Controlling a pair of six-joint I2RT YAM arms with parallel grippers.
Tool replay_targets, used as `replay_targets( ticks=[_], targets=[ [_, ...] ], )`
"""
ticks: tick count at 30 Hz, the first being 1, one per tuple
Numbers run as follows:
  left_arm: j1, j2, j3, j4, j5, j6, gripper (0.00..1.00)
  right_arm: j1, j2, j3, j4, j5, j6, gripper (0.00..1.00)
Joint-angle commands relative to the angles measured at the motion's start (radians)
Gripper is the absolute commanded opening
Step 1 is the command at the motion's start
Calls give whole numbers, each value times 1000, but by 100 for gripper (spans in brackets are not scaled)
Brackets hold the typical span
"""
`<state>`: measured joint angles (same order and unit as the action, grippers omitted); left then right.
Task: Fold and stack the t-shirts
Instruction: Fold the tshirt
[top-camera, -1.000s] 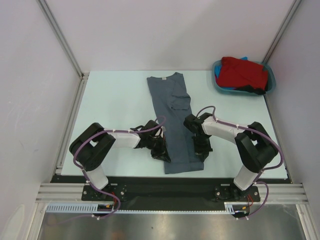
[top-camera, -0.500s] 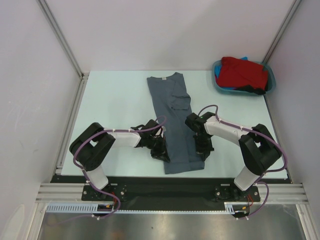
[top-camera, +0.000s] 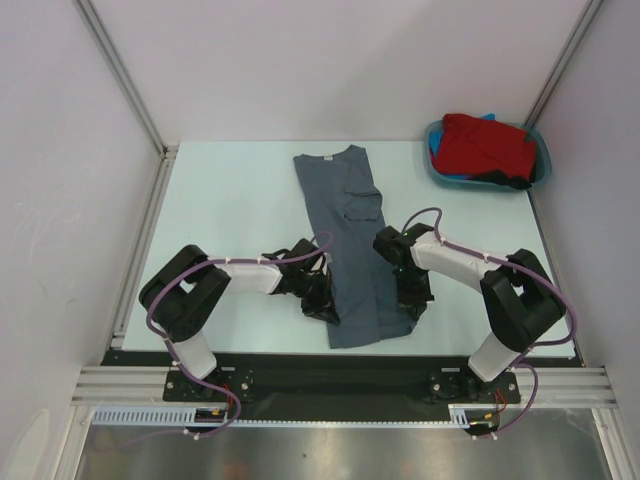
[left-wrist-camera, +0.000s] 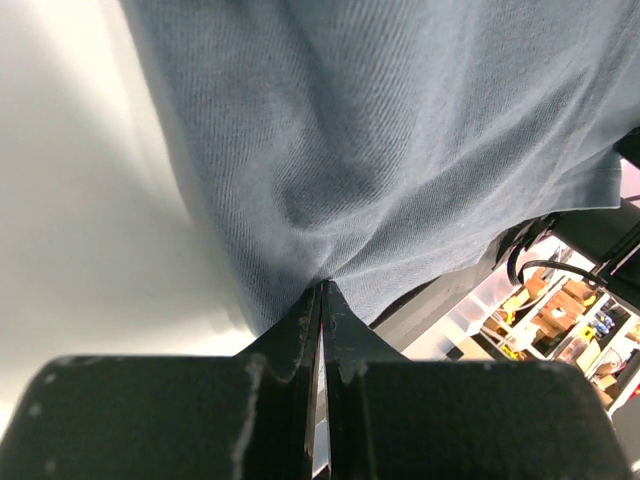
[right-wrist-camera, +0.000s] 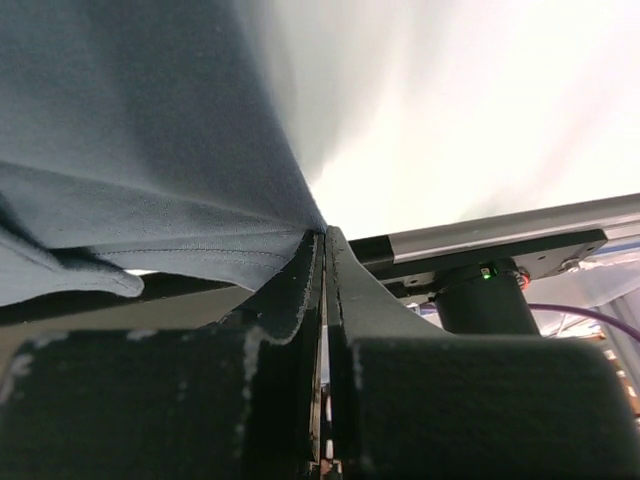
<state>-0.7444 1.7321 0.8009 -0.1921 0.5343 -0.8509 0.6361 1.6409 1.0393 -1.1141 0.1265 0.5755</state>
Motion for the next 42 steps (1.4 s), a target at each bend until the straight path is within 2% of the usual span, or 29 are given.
replay_targets(
  ticks=[1, 9, 11, 12, 15, 18, 19, 21, 24, 31, 38, 42],
  targets=[
    [-6, 18, 18, -49, -57, 47, 6, -24, -44, -22, -98, 94, 43, 0],
    [-6, 18, 17, -49, -56, 47, 5, -41, -18, -88, -98, 71, 64, 0],
    [-6, 18, 15, -47, -56, 46, 5, -41, 0, -85, -102, 71, 70, 8],
    [-6, 17, 15, -47, -53, 46, 5, -42, 19, -81, -111, 73, 73, 8],
    [-7, 18, 14, -44, -54, 44, 5, -41, 8, -55, -110, 78, 72, 25],
    [-7, 18, 17, -43, -48, 46, 5, -36, -62, -9, -108, 74, 67, 67],
    [-7, 18, 18, -44, -45, 46, 4, -36, -87, 19, -107, 82, 61, 74],
    [-9, 14, 24, -47, -45, 46, 4, -44, -127, 42, -86, 73, 43, 79],
    [-9, 9, 37, -50, -48, 46, 2, -58, -158, 62, -49, 29, 21, 77],
    [-12, 18, 73, -61, -43, 50, 1, -52, -55, 47, 25, -76, -19, 67],
    [-15, 18, 60, -55, -46, 46, 1, -23, -23, 28, 68, -110, -40, 57],
    [-16, 23, 58, -50, -42, 42, 1, -7, 5, 7, 88, -117, -49, 56]
  ],
)
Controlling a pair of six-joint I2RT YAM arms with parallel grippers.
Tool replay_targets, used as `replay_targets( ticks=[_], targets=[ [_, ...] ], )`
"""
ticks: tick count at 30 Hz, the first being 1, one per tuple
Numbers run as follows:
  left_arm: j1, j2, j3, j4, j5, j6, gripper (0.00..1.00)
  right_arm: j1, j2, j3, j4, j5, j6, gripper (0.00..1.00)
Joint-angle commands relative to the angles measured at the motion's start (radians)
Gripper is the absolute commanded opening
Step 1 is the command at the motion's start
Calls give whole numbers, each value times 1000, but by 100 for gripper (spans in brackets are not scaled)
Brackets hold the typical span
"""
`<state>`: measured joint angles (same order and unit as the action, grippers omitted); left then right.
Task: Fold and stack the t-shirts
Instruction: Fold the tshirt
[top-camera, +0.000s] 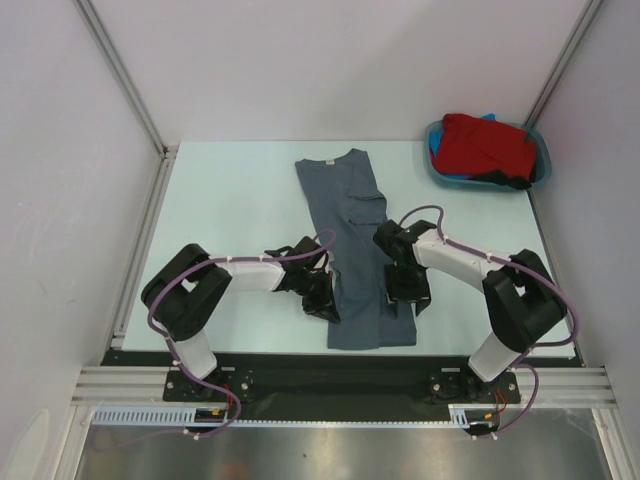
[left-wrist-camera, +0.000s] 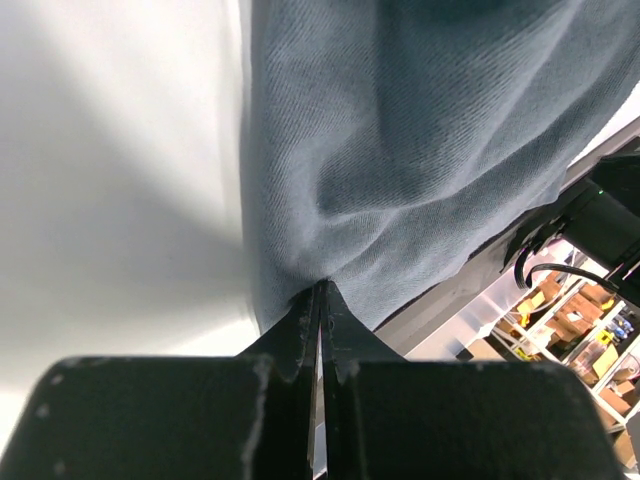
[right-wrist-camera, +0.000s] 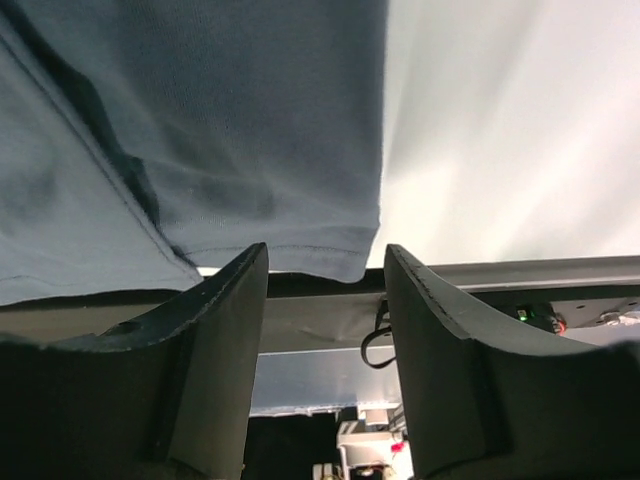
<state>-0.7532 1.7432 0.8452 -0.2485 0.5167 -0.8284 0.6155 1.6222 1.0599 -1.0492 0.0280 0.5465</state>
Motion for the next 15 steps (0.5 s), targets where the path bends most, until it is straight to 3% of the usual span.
replay_targets(
  ticks=[1, 8, 14, 15],
  targets=[
    [-9, 13, 15, 6, -23, 21, 1, 16, 28, -18, 28, -19, -20, 54],
    [-11, 16, 18, 3, -23, 23, 1, 36, 70, -31, 58, -57, -40, 53],
    [-11, 15, 17, 3, -24, 23, 1, 47, 99, -35, 71, -57, -49, 40],
    [-11, 16, 14, 5, -23, 23, 1, 49, 102, -37, 72, -56, -49, 33]
  ],
)
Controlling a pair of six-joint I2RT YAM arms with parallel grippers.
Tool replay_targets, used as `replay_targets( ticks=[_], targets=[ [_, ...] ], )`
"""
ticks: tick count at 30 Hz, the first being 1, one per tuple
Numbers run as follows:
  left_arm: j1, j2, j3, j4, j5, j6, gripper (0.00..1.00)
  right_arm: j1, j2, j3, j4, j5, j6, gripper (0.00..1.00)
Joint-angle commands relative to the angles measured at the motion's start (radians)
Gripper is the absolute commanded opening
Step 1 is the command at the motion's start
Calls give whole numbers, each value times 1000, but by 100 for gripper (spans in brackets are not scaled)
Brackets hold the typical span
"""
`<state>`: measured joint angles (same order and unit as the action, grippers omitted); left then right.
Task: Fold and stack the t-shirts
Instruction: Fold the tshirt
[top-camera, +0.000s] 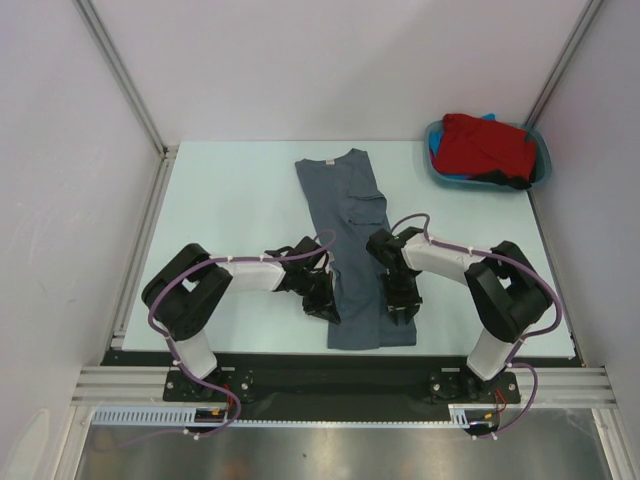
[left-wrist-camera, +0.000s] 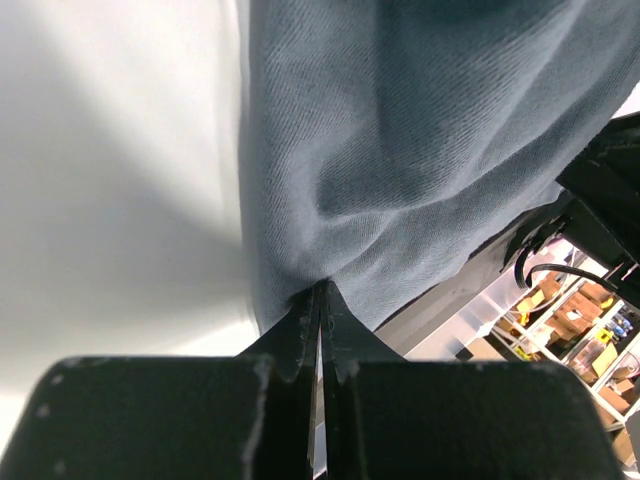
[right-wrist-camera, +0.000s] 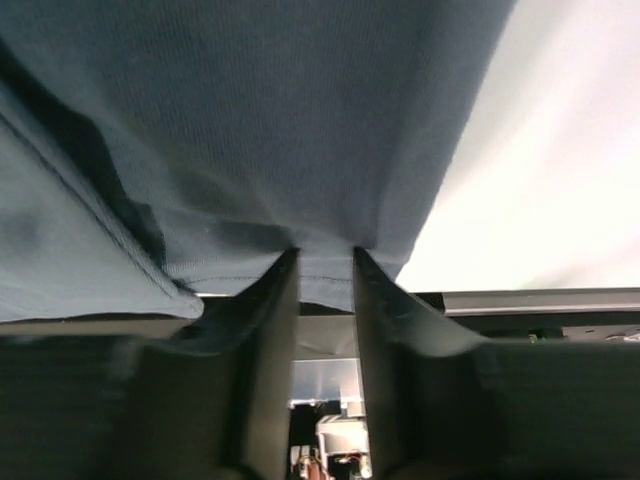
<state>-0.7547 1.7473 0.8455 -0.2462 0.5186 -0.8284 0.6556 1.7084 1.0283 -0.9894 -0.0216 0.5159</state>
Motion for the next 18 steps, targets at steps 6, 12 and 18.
replay_targets(
  ticks=[6, 12, 18],
  targets=[
    [-9, 9, 9, 2, -25, 22, 1, 15, 28, -14, 14, 2, -17, 17],
    [-11, 12, 12, 2, -23, 23, 1, 16, 26, -28, 14, 6, -14, 2],
    [-11, 17, 12, 2, -22, 23, 1, 15, 20, -31, 12, 18, -10, 0]
  ],
)
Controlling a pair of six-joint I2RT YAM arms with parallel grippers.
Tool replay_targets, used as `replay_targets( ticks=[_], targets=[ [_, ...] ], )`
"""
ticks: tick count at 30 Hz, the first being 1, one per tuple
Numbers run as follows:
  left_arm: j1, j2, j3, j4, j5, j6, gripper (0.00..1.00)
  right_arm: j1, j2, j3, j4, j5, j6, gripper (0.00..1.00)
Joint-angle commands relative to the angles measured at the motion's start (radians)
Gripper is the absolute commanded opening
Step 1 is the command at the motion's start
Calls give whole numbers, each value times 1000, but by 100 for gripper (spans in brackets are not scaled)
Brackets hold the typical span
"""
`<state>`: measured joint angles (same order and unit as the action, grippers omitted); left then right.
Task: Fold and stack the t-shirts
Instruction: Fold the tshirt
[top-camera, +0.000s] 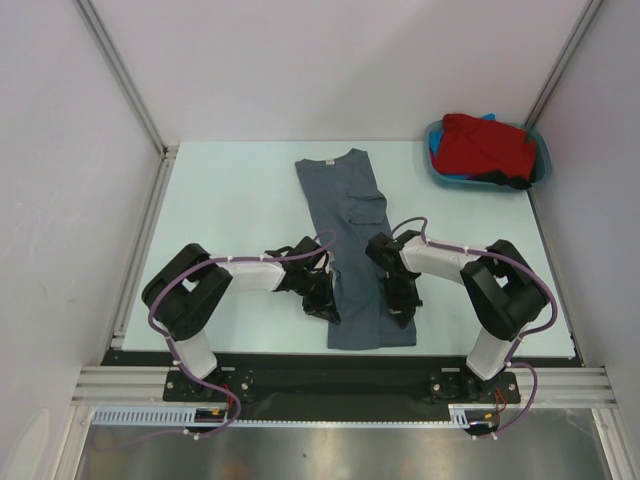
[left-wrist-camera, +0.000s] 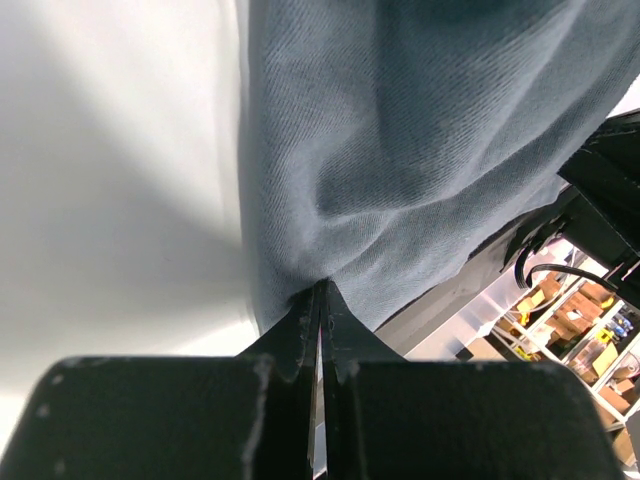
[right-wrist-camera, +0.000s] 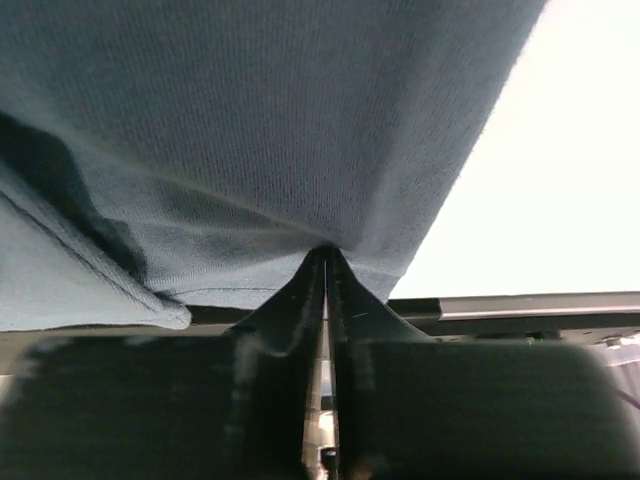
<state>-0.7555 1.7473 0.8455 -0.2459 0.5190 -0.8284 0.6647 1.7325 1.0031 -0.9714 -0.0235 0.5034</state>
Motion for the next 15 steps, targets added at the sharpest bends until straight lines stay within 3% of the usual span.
replay_targets(
  ticks=[1, 4, 7, 15],
  targets=[
    [-10, 17, 12, 3, -20, 23, 1, 6, -5, -3, -9, 22, 1, 9],
    [-10, 18, 12, 2, -19, 23, 1, 6, -16, -3, -9, 22, 3, 41],
    [-10, 18, 13, 2, -17, 22, 1, 6, -21, -4, -12, 22, 3, 53],
    [-10, 23, 18, -1, -19, 25, 1, 6, 9, -21, 17, 14, -5, 50]
  ],
)
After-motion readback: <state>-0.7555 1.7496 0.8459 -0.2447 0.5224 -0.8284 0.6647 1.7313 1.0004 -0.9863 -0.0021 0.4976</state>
